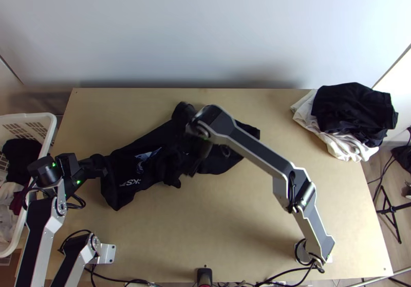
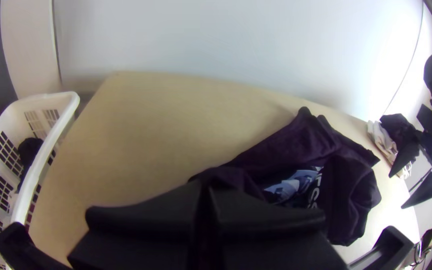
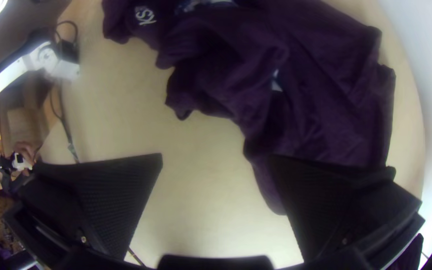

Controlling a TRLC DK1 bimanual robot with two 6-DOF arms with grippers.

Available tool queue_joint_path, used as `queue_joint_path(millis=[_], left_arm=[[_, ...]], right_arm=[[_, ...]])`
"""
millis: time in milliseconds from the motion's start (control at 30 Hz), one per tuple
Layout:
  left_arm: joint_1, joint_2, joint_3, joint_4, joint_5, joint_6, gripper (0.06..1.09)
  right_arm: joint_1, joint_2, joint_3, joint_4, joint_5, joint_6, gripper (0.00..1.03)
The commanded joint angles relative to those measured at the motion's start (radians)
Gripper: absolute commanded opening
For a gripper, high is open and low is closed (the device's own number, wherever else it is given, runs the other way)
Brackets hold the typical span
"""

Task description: Fold the t-shirt

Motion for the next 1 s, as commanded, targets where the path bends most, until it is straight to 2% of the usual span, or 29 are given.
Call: queue_joint_path(millis=[0, 100, 467, 700, 800, 967], left_arm=[[-0.001, -0.02, -0.007, -0.02, -0.01, 0.0, 0.09], [-0.001, -0.029, -0.013, -0.028, -0.017, 0.0, 0.09], [-0.001, -0.049, -0.019, -0.044, -0.034, 0.017, 0.09], [-0.004, -0.045, -0.019, -0.044, -0.036, 0.028, 0.09], [-0.004, -0.043, -0.021, -0.044, -0.042, 0.038, 0.09], [-0.004, -0.038, -0.019, -0.044, -0.046, 0.052, 0.09]], right_arm=[[0.094, 0.008, -0.016, -0.024, -0.046, 0.0, 0.98], [0.113, 0.044, -0.015, -0.019, -0.067, 0.005, 0.93], [0.077, 0.167, 0.016, 0.023, -0.153, 0.071, 0.93], [0.051, 0.215, 0.08, 0.069, -0.154, 0.086, 0.92], [0.051, 0.232, 0.08, 0.098, -0.154, 0.091, 0.85], [0.054, 0.253, 0.096, 0.138, -0.154, 0.105, 0.85]])
